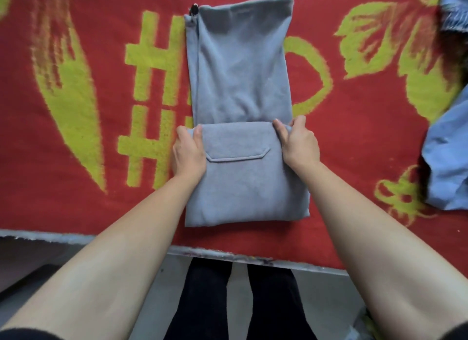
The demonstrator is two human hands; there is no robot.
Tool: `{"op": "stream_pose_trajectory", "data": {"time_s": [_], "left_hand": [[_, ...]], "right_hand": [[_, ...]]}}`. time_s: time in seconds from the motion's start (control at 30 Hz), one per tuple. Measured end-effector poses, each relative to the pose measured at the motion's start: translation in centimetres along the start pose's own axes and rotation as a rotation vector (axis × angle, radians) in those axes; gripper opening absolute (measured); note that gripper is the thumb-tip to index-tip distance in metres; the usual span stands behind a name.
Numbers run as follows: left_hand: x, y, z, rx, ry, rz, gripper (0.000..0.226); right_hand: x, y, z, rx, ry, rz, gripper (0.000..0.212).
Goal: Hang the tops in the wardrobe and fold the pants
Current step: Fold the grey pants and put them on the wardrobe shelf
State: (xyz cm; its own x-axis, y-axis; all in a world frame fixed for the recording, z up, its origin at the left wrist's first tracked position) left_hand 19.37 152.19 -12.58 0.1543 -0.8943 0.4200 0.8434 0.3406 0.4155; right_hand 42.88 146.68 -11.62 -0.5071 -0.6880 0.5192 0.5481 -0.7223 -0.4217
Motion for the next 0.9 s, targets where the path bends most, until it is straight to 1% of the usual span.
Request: {"op": "stream_pose_trajectory", "data": {"time_s": [0.13, 0.23, 0.3, 0.37, 0.47, 0.5, 0.57, 0.6, 0.63, 0.67, 0.73, 0.77, 0.83, 0.9], "left_hand": [[-0.7, 0.5, -0.6, -0.136, 0.06, 0.018, 0.046], [-0.7, 1.1, 0.3, -0.157, 0.087, 0.012, 0.04], [-2.3, 2.0, 1.2, -0.121, 0.099, 0.001, 0.032], [-5.3, 3.8, 2.1, -0.039, 0.091, 0.017, 0.033], [-10.4, 7.7, 2.7, 0.068, 0.055, -0.001, 0.047], [-12.0, 9.2, 2.6, 0.107, 0.024, 0.002, 0.057], [-14.9, 11.5, 2.2, 0.143, -0.033, 0.024, 0.085], [-16.2, 12.3, 1.9, 0.142, -0.041, 0.031, 0.094], [-17.4, 12.7, 1.7, 0.128, -0.039, 0.028, 0.094], [-18.4, 12.9, 1.6, 0.104, -0.042, 0.029, 0.084], [-20.1, 12.7, 1.4, 0.076, -0.022, 0.046, 0.052], [-20.8, 12.4, 1.3, 0.084, -0.004, 0.054, 0.044], [-21.3, 11.6, 1.1, 0.123, 0.016, 0.034, 0.039], [-21.6, 11.0, 0.8, 0.207, -0.022, 0.012, 0.036]], "right_hand": [[-1.4, -0.3, 0.2, 0.148, -0.014, 0.01, 0.058], [-1.8, -1.1, 1.5, 0.237, -0.014, 0.049, 0.062], [-2.8, -2.5, 2.8, 0.176, 0.033, 0.076, 0.061], [-5.4, -4.3, 3.9, -0.03, 0.059, 0.066, 0.059], [-10.6, -7.5, 5.1, -0.286, 0.035, 0.041, 0.067], [-12.0, -8.5, 5.3, -0.322, 0.014, 0.033, 0.065], [-14.2, -10.1, 5.3, -0.332, -0.013, 0.007, 0.059], [-14.9, -10.7, 5.2, -0.334, -0.014, -0.002, 0.059], [-15.6, -11.2, 5.2, -0.349, -0.016, -0.01, 0.058], [-16.4, -11.3, 5.0, -0.376, -0.031, -0.028, 0.054], [-17.6, -11.6, 4.7, -0.413, -0.088, -0.065, 0.047], [-18.0, -11.7, 4.6, -0.405, -0.122, -0.075, 0.048], [-18.6, -11.9, 4.4, -0.398, -0.149, -0.107, 0.058], [-18.6, -12.0, 4.3, -0.433, -0.147, -0.119, 0.056]]}}
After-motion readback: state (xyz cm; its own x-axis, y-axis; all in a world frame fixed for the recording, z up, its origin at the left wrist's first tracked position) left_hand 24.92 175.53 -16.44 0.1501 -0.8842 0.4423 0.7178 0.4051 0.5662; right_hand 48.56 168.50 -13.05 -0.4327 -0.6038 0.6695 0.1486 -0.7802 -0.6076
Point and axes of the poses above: each hand's wrist, its own x-axis away from the middle knuckle, its own z-axis out of the back of the hand, y = z × x, the point moved 1 cm from there along -x, towards the middle knuckle, and after that the axes turned 4 degrees about -x, right-handed, at the moved point
